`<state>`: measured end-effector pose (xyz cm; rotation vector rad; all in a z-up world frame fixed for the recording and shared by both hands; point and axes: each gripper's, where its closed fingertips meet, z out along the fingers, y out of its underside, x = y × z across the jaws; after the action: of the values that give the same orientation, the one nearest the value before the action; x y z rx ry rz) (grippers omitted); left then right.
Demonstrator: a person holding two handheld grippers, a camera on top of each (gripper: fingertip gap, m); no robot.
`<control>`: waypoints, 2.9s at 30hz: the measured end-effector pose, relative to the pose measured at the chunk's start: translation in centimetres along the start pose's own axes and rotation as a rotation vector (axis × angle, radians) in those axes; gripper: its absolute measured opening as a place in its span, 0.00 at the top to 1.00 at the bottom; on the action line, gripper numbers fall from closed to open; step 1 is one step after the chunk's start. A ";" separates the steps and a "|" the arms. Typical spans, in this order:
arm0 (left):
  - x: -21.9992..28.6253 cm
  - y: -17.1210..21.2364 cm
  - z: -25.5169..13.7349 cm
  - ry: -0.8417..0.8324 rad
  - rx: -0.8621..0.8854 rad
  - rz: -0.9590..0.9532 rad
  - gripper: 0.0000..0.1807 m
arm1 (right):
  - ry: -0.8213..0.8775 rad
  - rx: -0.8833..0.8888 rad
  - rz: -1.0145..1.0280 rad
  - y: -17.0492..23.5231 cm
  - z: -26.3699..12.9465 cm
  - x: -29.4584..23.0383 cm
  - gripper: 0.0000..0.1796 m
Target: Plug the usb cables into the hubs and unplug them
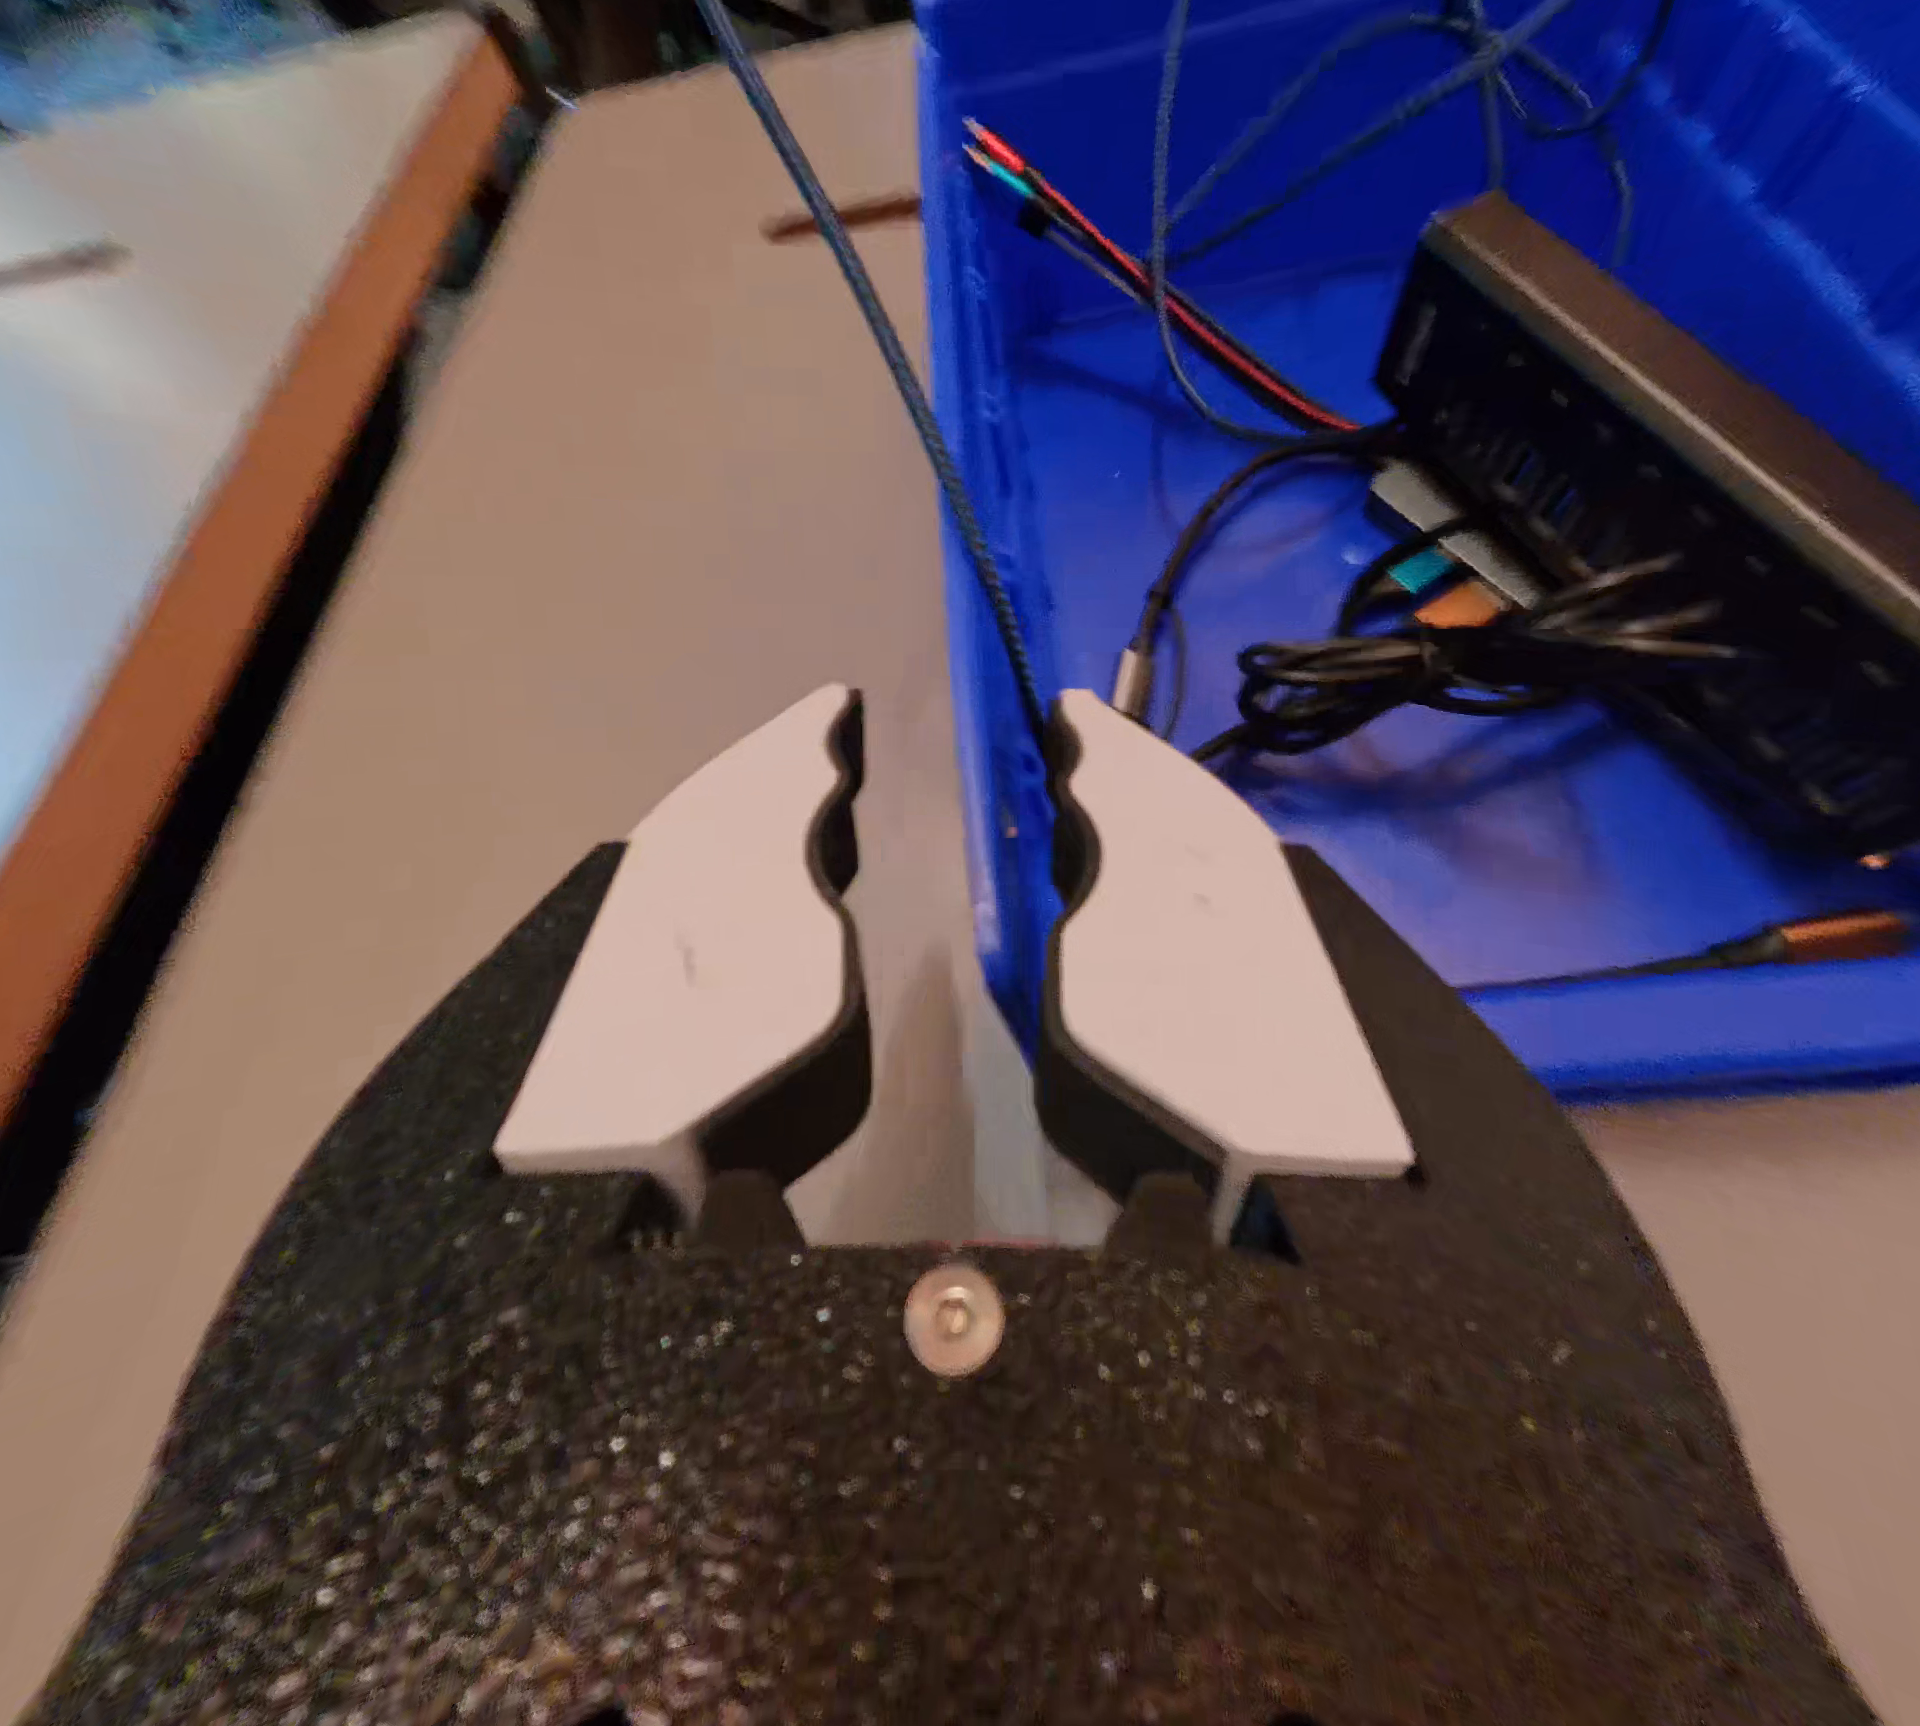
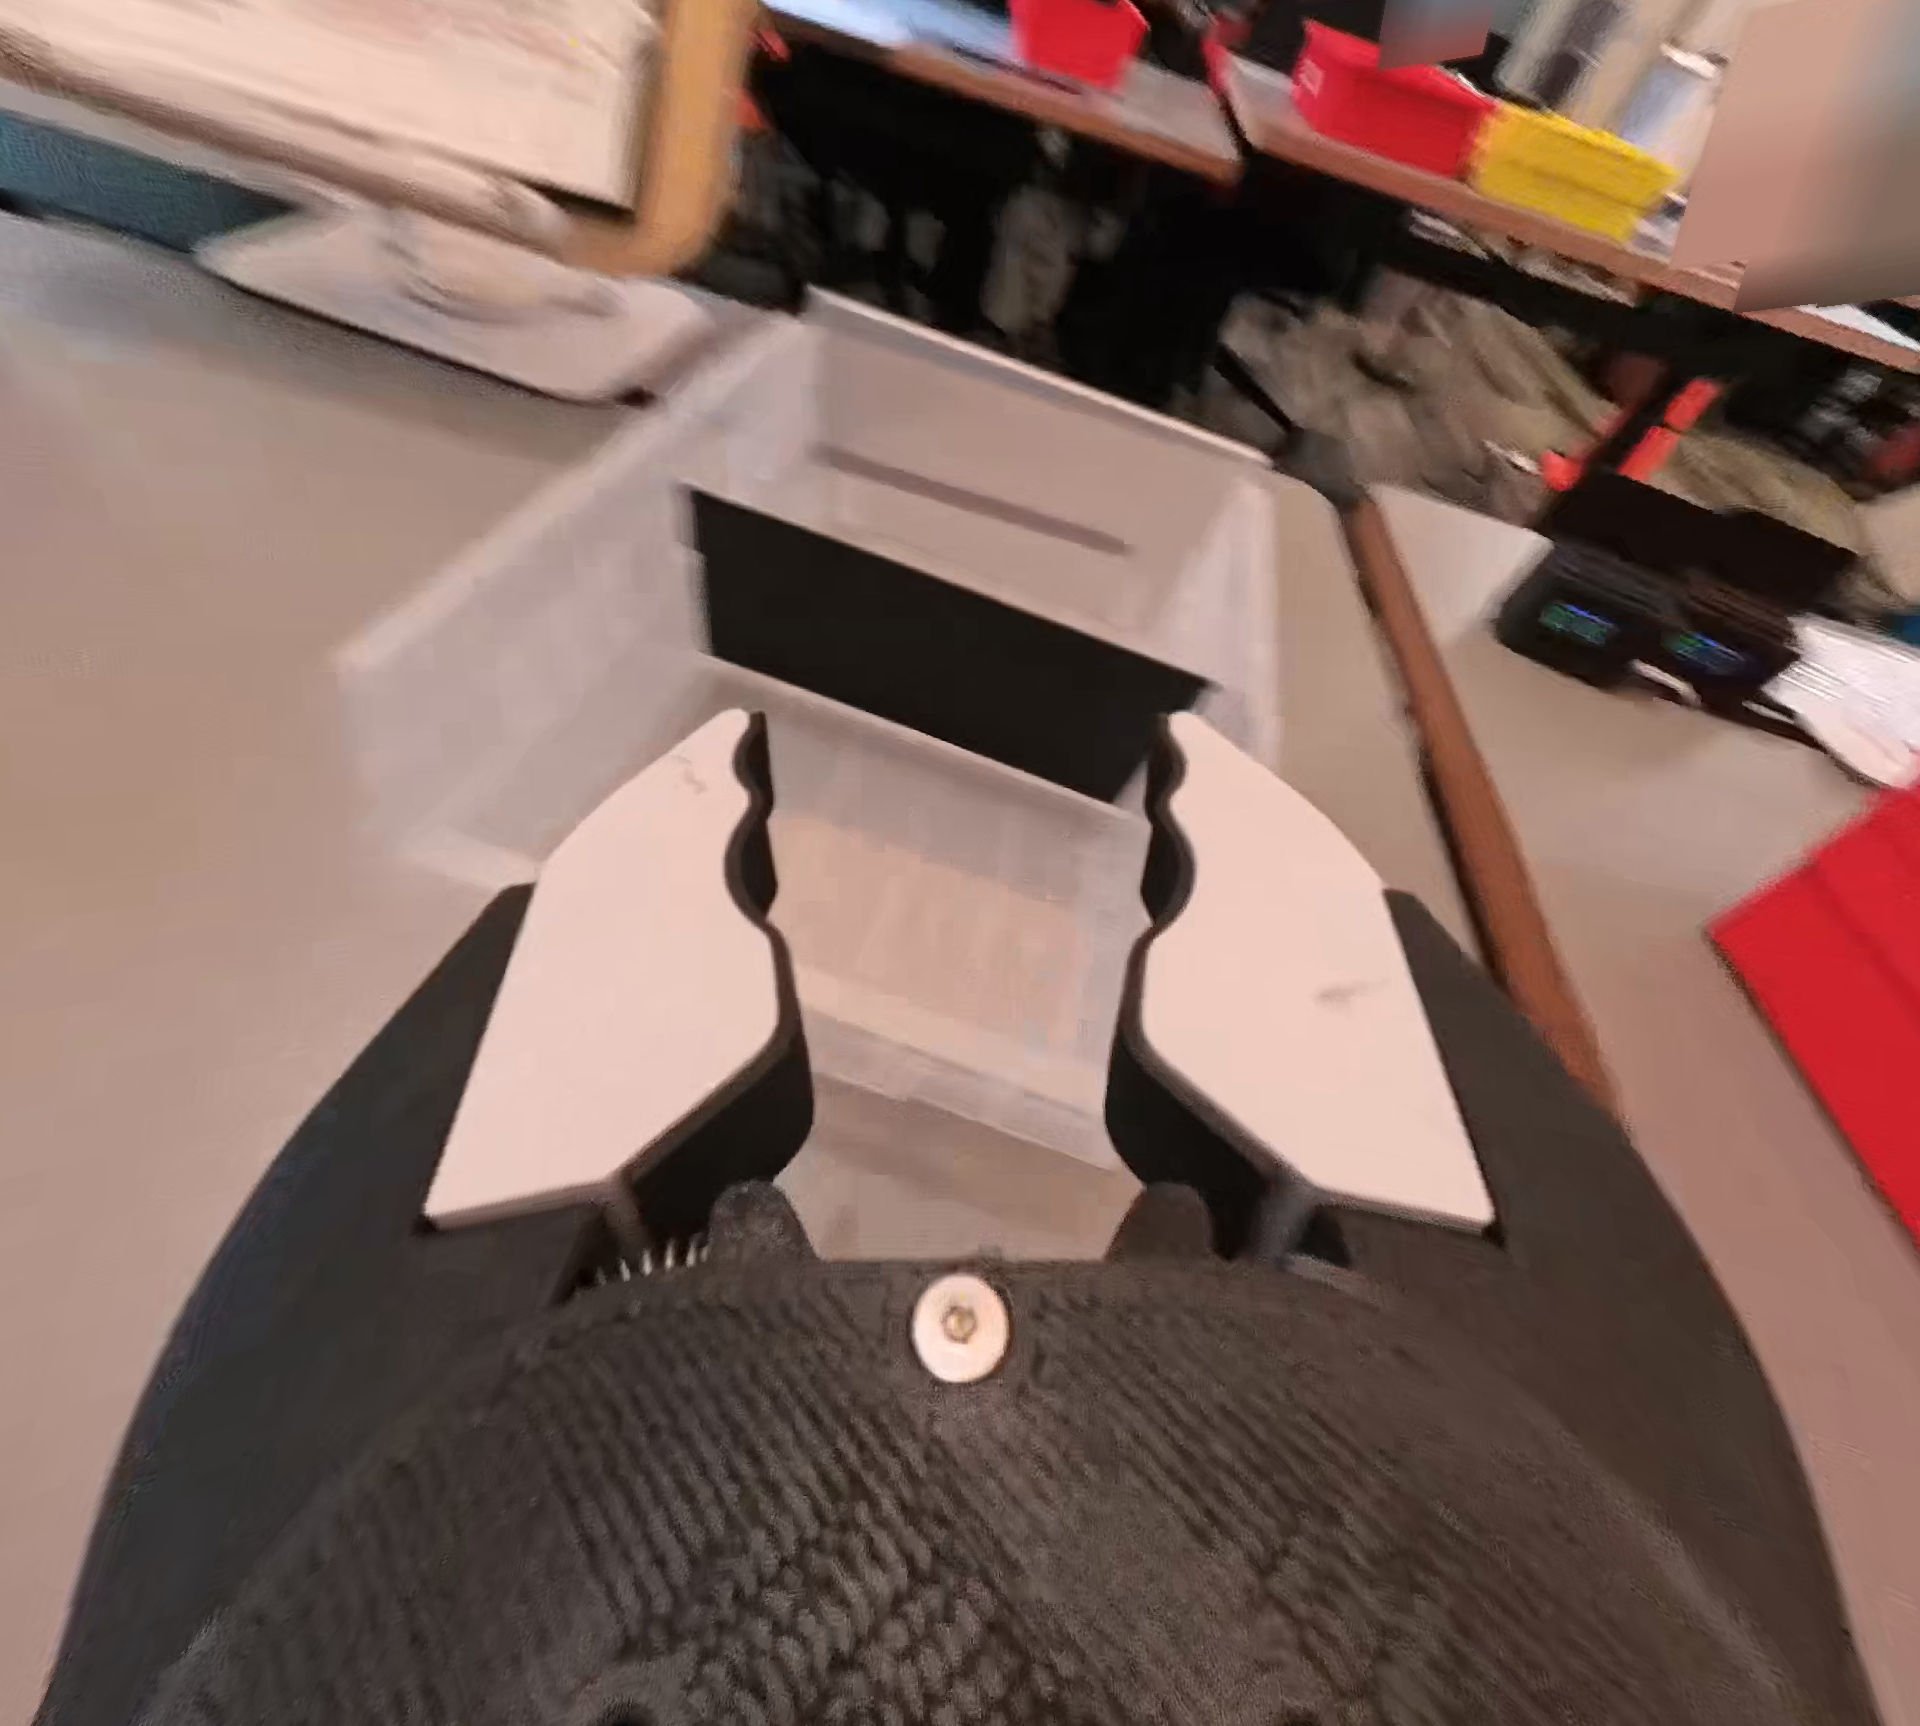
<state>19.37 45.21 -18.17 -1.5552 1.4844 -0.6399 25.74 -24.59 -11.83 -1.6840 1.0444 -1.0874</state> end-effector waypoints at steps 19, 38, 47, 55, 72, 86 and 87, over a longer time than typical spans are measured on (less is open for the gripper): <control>15.0 -4.2 -1.6 0.484 -0.401 -0.051 0.66 | -0.485 0.134 0.067 -2.5 -2.5 -13.6 0.58; 15.4 -1.3 7.7 0.311 -0.669 0.088 0.83 | -0.561 0.109 0.079 -1.6 -3.1 -14.5 0.60; 14.5 -15.0 -3.0 0.269 -0.042 0.223 0.83 | -0.674 0.208 0.226 -4.2 -4.5 -18.1 0.60; 21.9 -23.4 -18.4 0.157 0.488 0.524 0.83 | -0.749 0.364 0.398 -9.0 -8.1 -20.2 0.45; 43.4 -10.5 -23.4 0.360 0.698 0.728 0.84 | -0.853 0.477 0.334 -11.3 -12.1 -22.1 0.52; 43.4 -9.0 -26.4 0.360 0.855 0.706 0.66 | -0.889 0.468 0.387 -10.6 -11.2 -20.5 0.66; 43.5 -8.3 -26.5 0.355 0.854 0.707 0.68 | -0.862 0.464 0.402 -10.4 -10.7 -20.0 0.66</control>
<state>8.30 -3.87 -6.70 -0.2421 1.5664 -0.9610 12.17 -5.18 -3.91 -1.2698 0.4731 -0.2363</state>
